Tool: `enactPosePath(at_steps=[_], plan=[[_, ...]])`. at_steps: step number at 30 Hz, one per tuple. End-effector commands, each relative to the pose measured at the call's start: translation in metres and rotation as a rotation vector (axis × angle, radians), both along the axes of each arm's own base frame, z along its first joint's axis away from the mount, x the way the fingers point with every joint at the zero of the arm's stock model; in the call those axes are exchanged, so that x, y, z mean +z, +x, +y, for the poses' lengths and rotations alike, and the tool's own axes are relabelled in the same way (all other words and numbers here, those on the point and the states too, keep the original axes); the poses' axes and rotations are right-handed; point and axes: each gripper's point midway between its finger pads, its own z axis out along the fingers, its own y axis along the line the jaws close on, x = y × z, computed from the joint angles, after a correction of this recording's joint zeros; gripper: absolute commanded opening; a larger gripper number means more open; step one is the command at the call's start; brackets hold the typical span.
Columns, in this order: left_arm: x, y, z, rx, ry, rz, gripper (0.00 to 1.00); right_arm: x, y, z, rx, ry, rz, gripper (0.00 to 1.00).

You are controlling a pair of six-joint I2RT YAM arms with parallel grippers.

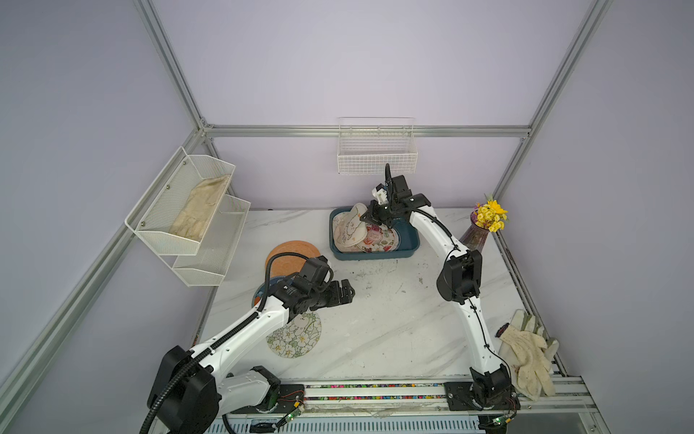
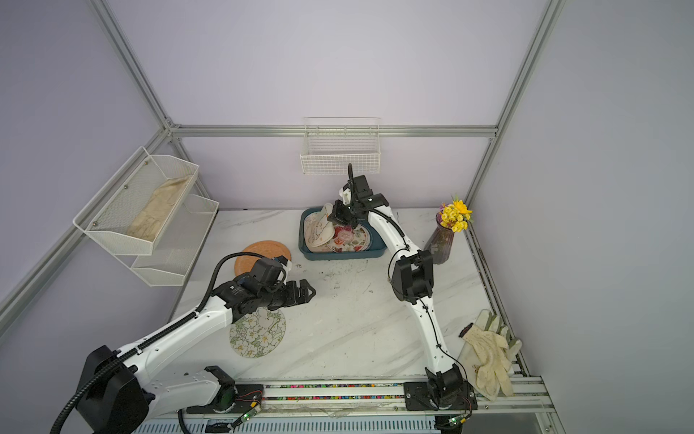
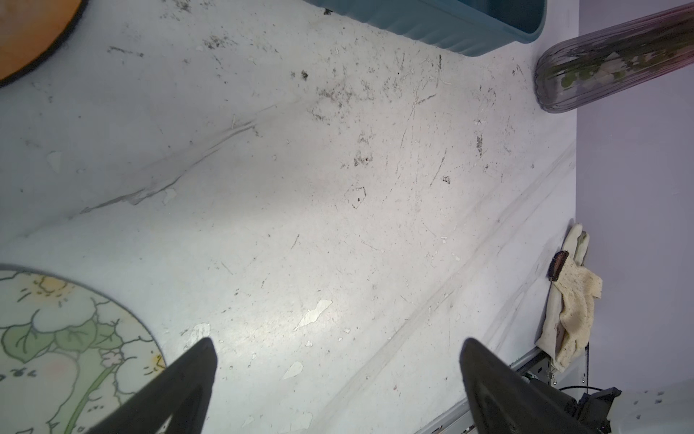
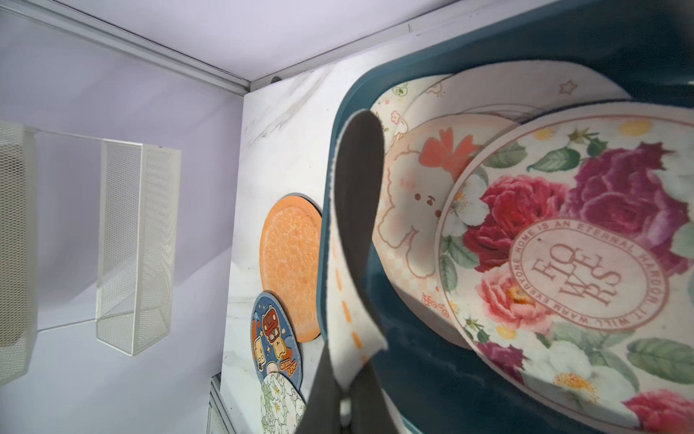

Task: Put the coasters into the storage box
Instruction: Place the coaster in the storage box.

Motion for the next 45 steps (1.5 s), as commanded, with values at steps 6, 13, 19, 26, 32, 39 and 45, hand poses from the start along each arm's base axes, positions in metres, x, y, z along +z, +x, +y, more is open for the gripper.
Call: enactPosePath(at_steps=[6, 13, 19, 26, 32, 39, 45], plan=[[-0.011, -0.012, 0.018, 0.062, 0.021, 0.022, 1.0, -0.059, 0.014, -0.048, -0.066, -0.142, 0.051, 0.0], [-0.011, -0.016, 0.024, 0.081, 0.031, 0.024, 1.0, -0.091, 0.019, -0.089, -0.101, -0.257, 0.091, 0.0], [-0.011, -0.019, 0.029, 0.098, 0.041, 0.03, 1.0, -0.099, 0.017, -0.106, -0.115, -0.336, 0.099, 0.06], [-0.011, -0.022, 0.034, 0.119, 0.045, 0.034, 1.0, -0.09, 0.015, -0.116, -0.134, -0.381, 0.076, 0.44], [-0.012, -0.025, 0.043, 0.155, 0.069, 0.036, 1.0, -0.074, 0.014, -0.125, -0.15, -0.422, 0.036, 0.64], [-0.017, -0.03, 0.058, 0.199, 0.129, 0.047, 1.0, -0.062, 0.001, -0.133, -0.14, -0.449, 0.027, 0.78], [-0.027, -0.04, 0.083, 0.284, 0.217, 0.087, 1.0, -0.049, -0.017, -0.131, -0.114, -0.43, 0.021, 0.83]])
